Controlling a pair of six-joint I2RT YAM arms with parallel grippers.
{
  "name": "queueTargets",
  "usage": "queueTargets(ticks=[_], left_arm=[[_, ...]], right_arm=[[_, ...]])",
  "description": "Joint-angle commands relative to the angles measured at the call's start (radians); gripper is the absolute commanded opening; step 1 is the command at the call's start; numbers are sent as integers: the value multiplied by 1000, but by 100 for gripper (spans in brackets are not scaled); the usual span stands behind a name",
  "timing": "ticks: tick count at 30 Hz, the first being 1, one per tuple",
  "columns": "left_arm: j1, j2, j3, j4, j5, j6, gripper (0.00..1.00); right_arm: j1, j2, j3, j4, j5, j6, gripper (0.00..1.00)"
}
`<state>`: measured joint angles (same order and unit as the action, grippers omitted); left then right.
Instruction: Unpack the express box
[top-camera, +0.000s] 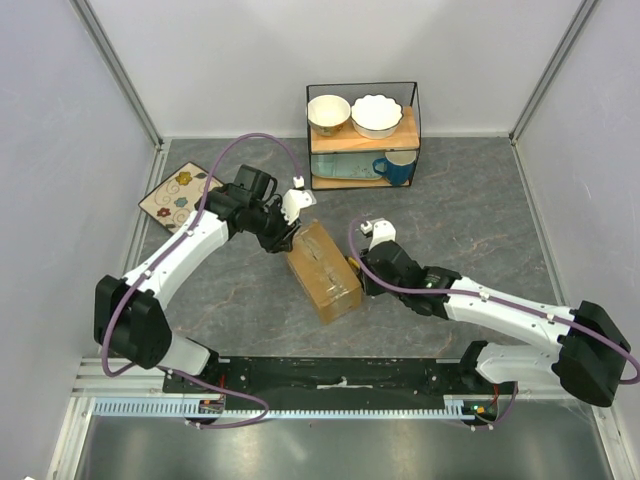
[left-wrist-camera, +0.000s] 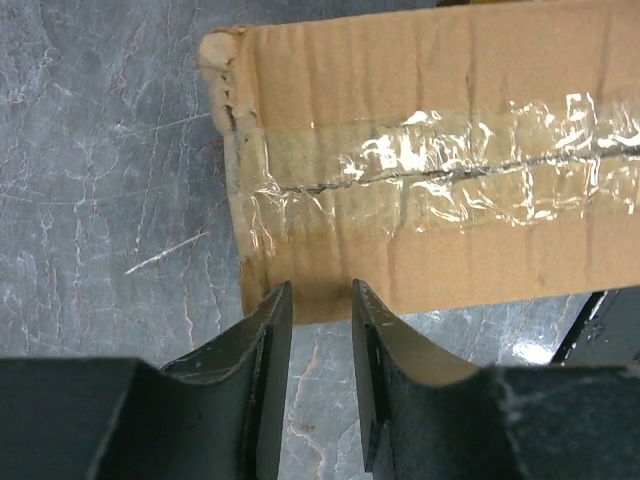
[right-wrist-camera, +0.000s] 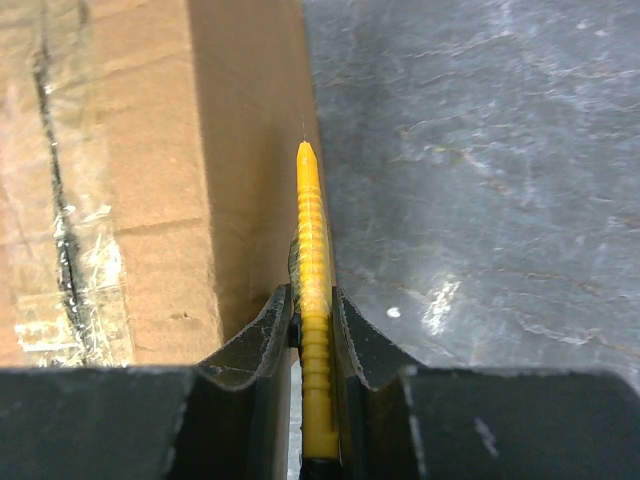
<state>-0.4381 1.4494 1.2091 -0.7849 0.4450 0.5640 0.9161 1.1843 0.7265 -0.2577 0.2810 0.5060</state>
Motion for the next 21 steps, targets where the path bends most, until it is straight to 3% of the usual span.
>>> queueTargets(ticks=[1,7,13,17,21], left_arm=[[-4,37,27,-42,76,-13,35],[-2,48,29,-102,133,23,32],[-2,49,18,-286,268,99,31],[-2,-27,-6,-301,261,86,33],[-1,-121,72,-264,207,30,40]], right_arm=[[53,0,-4,26,6,58,0],[58,12,1,12,60,39,0],[55,51,63,-15,96,-20,0],[40,6,119,-72,122,-55,0],[14,-80,178,-159,135,-98,0]])
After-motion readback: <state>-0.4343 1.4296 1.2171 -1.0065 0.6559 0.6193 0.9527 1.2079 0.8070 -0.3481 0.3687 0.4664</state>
